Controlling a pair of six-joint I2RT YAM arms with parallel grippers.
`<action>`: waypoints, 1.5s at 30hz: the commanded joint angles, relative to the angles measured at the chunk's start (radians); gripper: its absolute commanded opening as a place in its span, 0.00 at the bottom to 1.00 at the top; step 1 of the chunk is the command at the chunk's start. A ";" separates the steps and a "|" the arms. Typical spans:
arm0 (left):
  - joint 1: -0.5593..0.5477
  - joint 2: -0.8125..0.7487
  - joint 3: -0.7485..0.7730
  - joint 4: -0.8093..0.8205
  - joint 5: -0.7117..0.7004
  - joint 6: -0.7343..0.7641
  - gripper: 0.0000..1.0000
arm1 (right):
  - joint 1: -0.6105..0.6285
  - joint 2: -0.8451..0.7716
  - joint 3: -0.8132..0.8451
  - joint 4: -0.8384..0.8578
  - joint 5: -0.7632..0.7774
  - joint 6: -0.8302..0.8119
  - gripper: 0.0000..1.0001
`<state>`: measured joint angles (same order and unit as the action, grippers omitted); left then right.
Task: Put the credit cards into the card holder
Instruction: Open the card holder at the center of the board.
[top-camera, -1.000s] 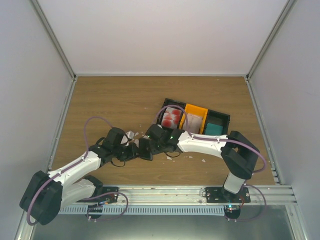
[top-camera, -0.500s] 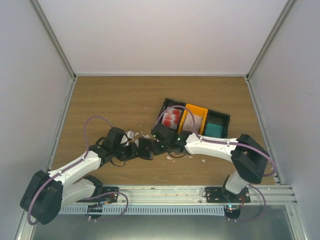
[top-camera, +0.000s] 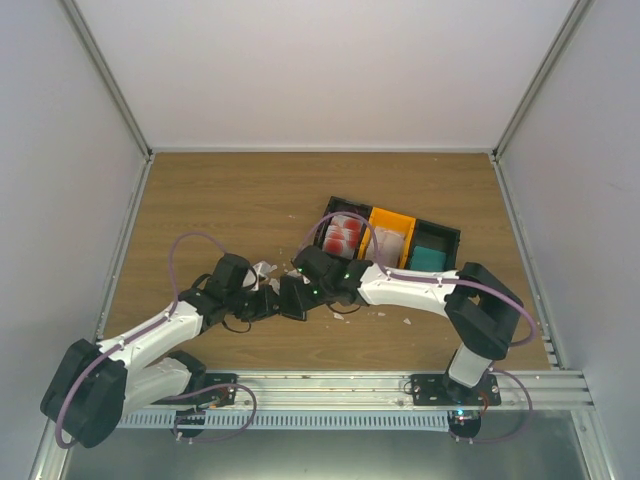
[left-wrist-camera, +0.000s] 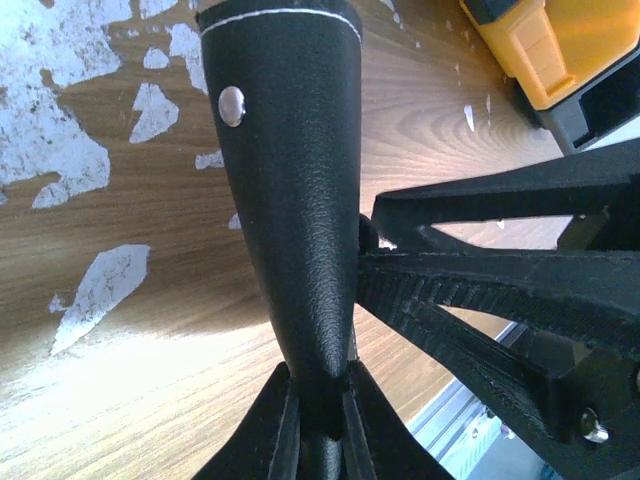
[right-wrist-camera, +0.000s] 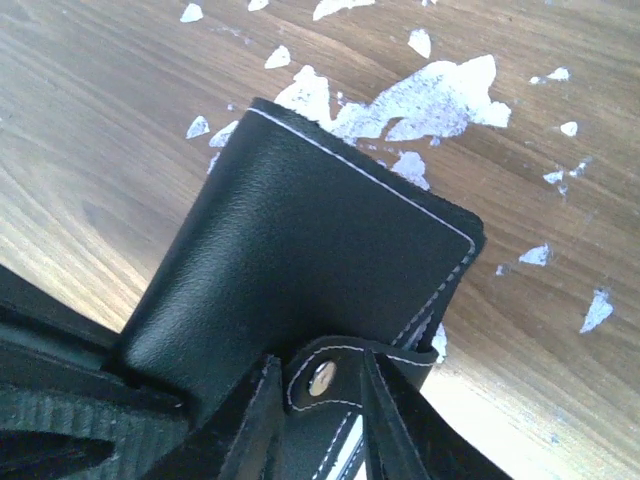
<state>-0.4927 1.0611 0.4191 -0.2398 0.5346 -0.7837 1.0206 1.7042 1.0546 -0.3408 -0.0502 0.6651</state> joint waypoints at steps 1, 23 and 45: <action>0.007 -0.007 0.011 0.072 0.025 0.015 0.00 | -0.004 0.019 0.025 -0.062 0.078 0.021 0.17; 0.016 -0.006 -0.006 0.044 -0.009 0.003 0.00 | -0.028 -0.014 -0.033 -0.192 0.250 0.130 0.01; 0.022 0.042 -0.013 0.079 0.037 0.021 0.00 | -0.066 0.006 -0.077 0.000 -0.004 0.068 0.31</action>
<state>-0.4759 1.0962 0.4152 -0.2184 0.5495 -0.7837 0.9604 1.6836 0.9779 -0.3794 -0.0029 0.7471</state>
